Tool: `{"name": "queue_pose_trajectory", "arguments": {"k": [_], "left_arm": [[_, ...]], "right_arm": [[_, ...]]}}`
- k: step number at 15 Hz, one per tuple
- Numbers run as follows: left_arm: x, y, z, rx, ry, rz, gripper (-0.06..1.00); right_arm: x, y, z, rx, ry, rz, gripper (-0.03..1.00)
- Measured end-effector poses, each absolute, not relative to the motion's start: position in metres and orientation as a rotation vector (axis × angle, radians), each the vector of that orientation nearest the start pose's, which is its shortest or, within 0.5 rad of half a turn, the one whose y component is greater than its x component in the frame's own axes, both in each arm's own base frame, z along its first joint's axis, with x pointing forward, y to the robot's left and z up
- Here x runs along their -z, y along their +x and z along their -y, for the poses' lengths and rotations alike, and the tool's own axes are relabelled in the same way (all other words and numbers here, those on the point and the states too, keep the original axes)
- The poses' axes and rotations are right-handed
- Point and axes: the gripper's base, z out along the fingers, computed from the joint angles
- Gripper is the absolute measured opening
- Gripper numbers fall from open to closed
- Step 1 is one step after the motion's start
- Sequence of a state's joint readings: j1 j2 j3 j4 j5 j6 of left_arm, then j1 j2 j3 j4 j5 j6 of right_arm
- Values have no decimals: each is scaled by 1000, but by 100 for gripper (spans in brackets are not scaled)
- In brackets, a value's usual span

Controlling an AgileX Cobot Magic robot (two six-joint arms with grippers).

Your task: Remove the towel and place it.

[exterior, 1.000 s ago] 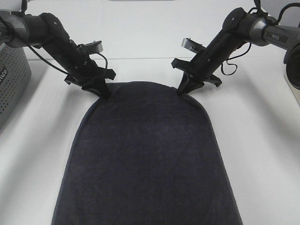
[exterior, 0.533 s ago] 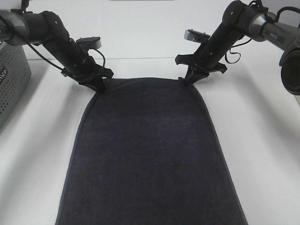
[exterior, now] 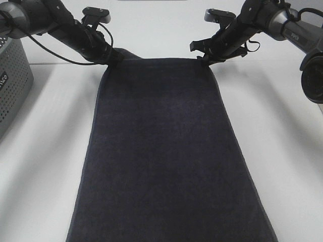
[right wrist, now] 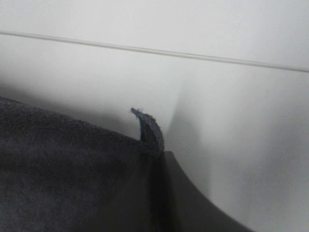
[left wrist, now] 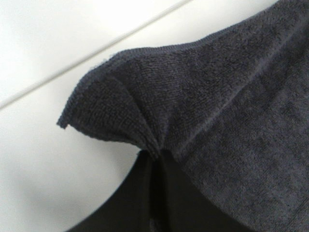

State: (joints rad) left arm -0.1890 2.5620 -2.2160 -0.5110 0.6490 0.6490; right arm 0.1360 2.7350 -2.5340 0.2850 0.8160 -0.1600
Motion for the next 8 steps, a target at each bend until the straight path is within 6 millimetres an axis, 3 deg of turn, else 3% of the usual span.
{"name": "queue_pose_trajectory", "arguments": {"k": [3, 8], "left_arm": [[-140, 555, 134, 327, 624, -2207, 1], [-127, 563, 132, 236, 662, -2110, 1]], "right_arm": [[-126, 579, -95, -300, -182, -2403, 3], [-133, 587, -94, -286, -147, -2280, 3]]}}
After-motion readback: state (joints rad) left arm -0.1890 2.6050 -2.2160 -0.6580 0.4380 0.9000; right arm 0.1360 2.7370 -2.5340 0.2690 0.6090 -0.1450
